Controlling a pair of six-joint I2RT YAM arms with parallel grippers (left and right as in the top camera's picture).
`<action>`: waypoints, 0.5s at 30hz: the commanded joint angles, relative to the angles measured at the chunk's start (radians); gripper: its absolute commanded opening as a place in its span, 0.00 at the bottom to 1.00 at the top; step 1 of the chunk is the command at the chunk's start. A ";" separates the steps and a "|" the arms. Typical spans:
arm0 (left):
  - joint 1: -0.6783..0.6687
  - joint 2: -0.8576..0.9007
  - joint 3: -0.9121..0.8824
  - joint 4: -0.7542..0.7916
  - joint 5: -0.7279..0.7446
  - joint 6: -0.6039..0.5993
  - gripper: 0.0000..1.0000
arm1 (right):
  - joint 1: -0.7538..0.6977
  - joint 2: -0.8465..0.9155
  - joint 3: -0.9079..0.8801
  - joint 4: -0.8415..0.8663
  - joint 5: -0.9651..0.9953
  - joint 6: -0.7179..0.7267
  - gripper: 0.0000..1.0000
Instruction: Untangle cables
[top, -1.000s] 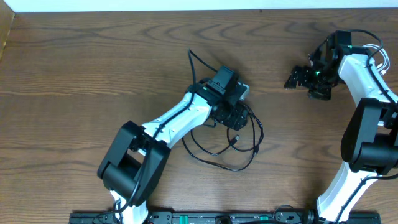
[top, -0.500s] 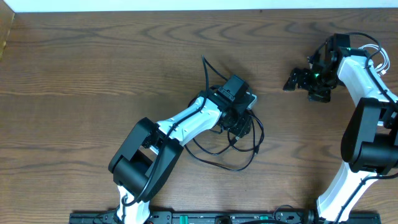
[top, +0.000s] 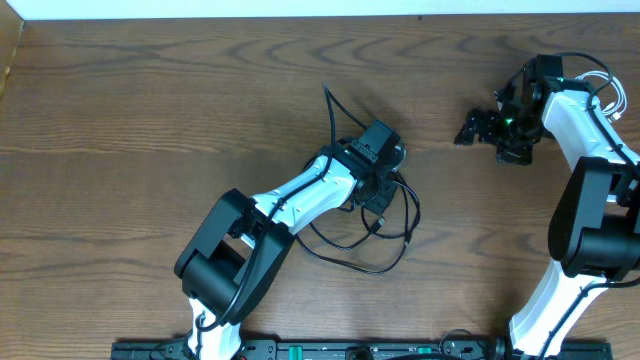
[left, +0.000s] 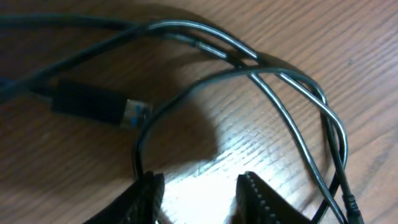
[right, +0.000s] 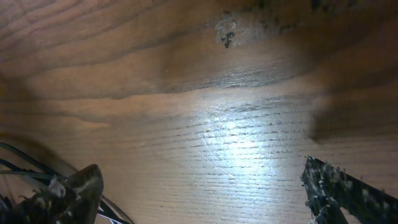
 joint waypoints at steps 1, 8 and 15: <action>-0.002 -0.022 0.030 -0.048 -0.031 -0.004 0.49 | 0.003 0.002 -0.011 0.006 -0.001 -0.005 0.99; -0.002 -0.082 0.042 -0.105 -0.112 -0.004 0.56 | 0.003 0.002 -0.011 0.012 -0.002 -0.005 0.99; -0.003 -0.032 0.041 -0.082 -0.111 -0.005 0.56 | 0.003 0.002 -0.011 0.008 -0.002 -0.004 0.99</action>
